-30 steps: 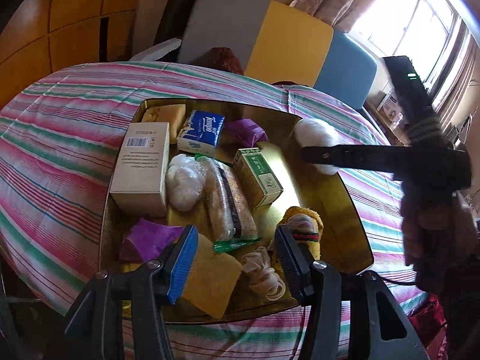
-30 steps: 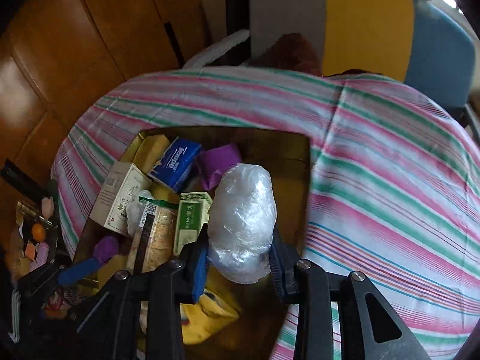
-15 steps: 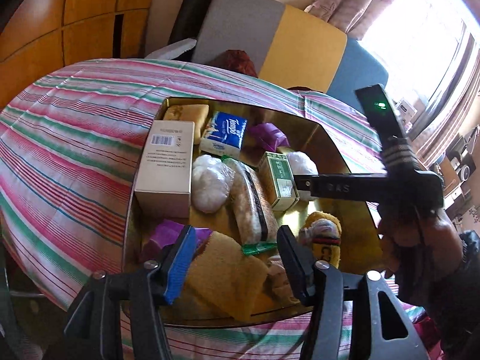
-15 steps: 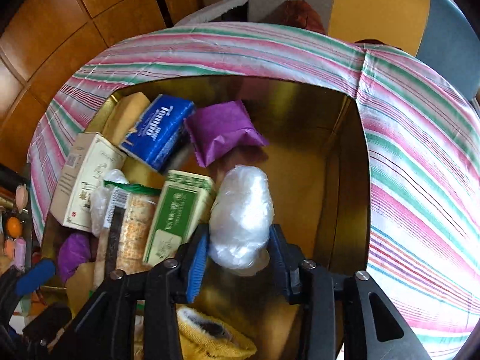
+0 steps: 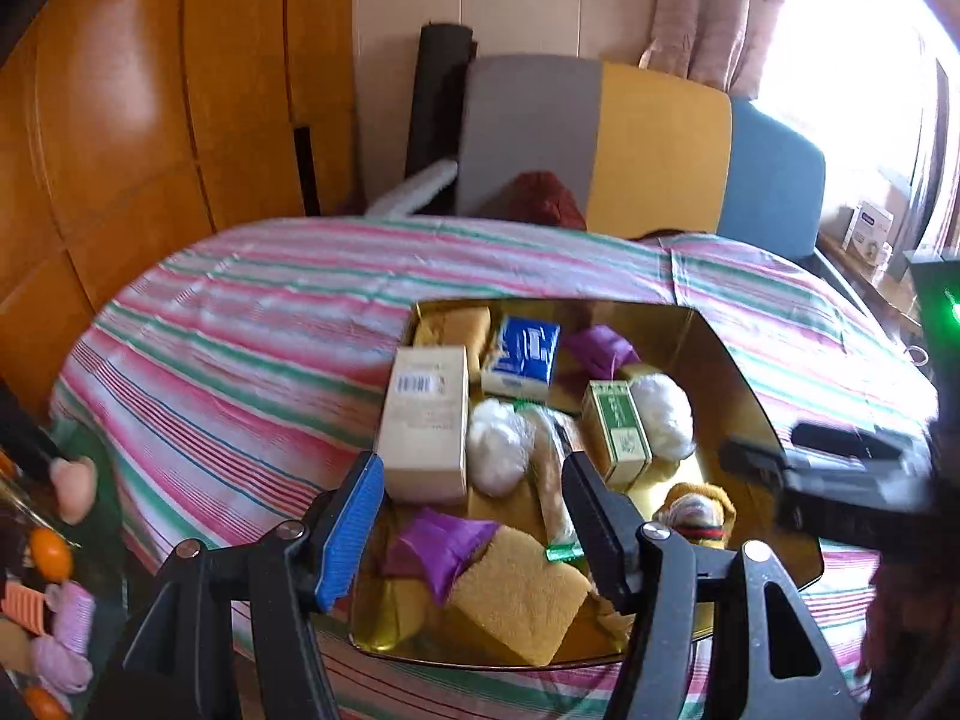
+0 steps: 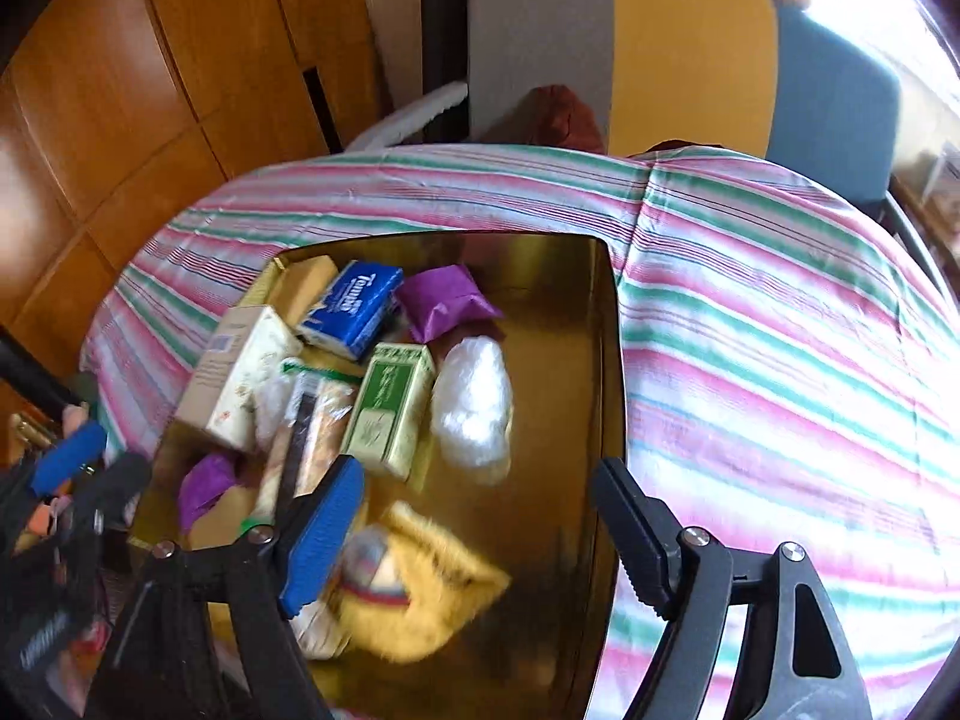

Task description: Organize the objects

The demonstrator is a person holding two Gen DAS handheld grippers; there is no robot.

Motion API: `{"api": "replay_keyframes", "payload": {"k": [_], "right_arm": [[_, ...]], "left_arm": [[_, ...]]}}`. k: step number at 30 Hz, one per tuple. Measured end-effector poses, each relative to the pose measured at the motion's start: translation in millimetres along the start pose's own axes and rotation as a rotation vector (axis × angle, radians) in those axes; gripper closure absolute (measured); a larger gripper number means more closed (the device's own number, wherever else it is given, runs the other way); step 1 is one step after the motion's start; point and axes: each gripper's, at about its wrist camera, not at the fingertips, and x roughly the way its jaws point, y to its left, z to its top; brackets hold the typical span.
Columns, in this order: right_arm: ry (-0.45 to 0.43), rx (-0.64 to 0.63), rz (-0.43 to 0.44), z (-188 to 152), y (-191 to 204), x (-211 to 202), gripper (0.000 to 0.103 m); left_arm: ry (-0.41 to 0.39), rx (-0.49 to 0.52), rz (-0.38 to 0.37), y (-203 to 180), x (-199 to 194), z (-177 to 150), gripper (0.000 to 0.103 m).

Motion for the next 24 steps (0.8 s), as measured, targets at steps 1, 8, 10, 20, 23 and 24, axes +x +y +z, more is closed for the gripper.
{"api": "replay_keyframes", "payload": {"k": [1, 8, 10, 20, 23, 24], "right_arm": [[-0.01, 0.003, 0.001, -5, 1, -5, 0.022], [-0.129, 0.022, -0.075, -38, 7, -38, 0.014], [-0.14, 0.021, -0.08, -43, 9, -40, 0.014], [-0.124, 0.02, -0.054, -48, 12, -35, 0.014], [-0.117, 0.014, -0.054, -48, 16, -31, 0.014], [-0.114, 0.011, -0.053, -48, 17, -30, 0.014]], "left_arm": [[-0.014, 0.004, 0.004, -1, -4, 1, 0.041], [-0.042, 0.011, 0.0, -10, -22, 4, 0.029], [-0.047, 0.018, -0.005, -14, -26, 3, 0.029], [-0.044, 0.029, 0.049, -18, -26, -6, 0.029], [-0.076, 0.032, 0.061, -18, -28, -7, 0.036], [-0.078, 0.029, 0.056, -17, -29, -7, 0.036]]}}
